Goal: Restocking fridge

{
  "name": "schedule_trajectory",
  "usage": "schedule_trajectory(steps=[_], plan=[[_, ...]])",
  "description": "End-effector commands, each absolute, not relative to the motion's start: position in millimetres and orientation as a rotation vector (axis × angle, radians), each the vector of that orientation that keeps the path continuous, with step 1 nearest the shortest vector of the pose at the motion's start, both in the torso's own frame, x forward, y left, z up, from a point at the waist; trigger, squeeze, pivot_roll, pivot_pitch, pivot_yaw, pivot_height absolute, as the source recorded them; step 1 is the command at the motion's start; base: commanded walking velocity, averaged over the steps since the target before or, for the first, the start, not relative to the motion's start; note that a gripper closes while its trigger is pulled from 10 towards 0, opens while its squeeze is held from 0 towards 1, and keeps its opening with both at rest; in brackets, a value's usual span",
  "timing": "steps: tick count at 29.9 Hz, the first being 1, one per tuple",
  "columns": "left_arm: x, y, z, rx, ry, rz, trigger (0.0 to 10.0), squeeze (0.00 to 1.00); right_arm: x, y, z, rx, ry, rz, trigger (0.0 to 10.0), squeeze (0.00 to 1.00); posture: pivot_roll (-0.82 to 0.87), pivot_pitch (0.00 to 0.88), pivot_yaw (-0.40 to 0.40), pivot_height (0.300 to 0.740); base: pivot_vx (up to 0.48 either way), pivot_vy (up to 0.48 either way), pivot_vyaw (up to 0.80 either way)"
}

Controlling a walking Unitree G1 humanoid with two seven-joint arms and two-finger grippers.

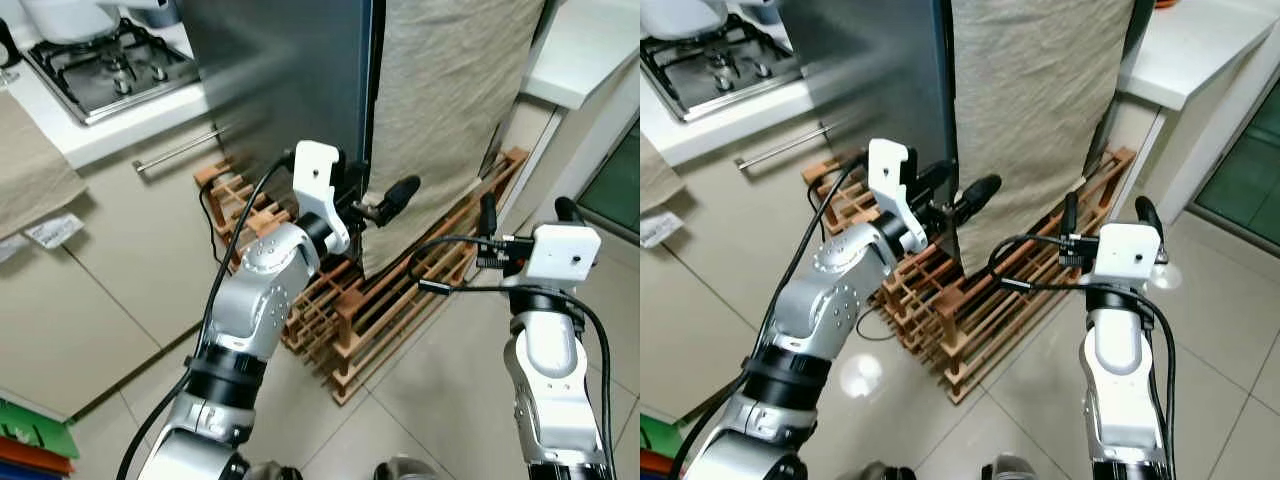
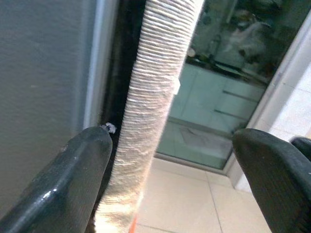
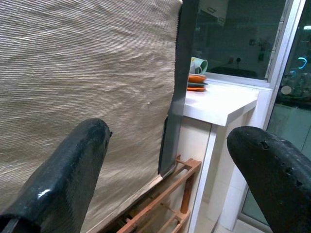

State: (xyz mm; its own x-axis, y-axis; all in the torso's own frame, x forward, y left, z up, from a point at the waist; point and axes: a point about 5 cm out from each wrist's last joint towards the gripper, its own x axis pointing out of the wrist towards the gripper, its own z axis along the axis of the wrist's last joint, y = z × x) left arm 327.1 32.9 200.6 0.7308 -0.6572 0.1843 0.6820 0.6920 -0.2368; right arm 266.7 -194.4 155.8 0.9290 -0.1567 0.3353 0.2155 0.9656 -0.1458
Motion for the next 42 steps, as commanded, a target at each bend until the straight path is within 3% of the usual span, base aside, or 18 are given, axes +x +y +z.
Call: schedule_trajectory(steps=[1, 8, 25, 38, 42], plan=[[332.2, 36.5, 205.3, -0.29, -0.105, -0.71, 10.0, 0.0, 266.2, -193.5, 156.7, -0.18, -0.335, -0.193, 10.0, 0.43, -0.22, 0.086, 0.087, 0.732, 0.0, 0.0, 0.0], [335.4, 37.6, 206.3, -0.307, -0.105, -0.687, 10.0, 0.0, 265.2, -193.7, 156.7, -0.182, -0.334, -0.194, 10.0, 0.43, -0.22, 0.091, 0.087, 0.732, 0.0, 0.0, 0.0], [329.9, -4.1, 214.9, -0.393, -0.108, -0.895, 10.0, 0.0, 269.9, -192.0, 161.4, -0.178, -0.355, -0.197, 10.0, 0.43, -0.23, 0.086, 0.099, 0.732, 0.0, 0.0, 0.0], [338.0, -23.7, 199.3, -0.349, -0.081, -0.933, 10.0, 0.0, 269.0, -195.9, 157.9, -0.175, -0.341, -0.213, 10.0, 0.43, -0.23, 0.09, 0.095, 0.732, 0.0, 0.0, 0.0], [314.8, -49.9, 206.4, -0.426, -0.113, -1.158, 10.0, 0.0, 259.1, -208.6, 153.6, -0.144, -0.303, -0.24, 10.0, 0.43, -0.24, 0.096, 0.094, 0.732, 0.0, 0.0, 0.0]])
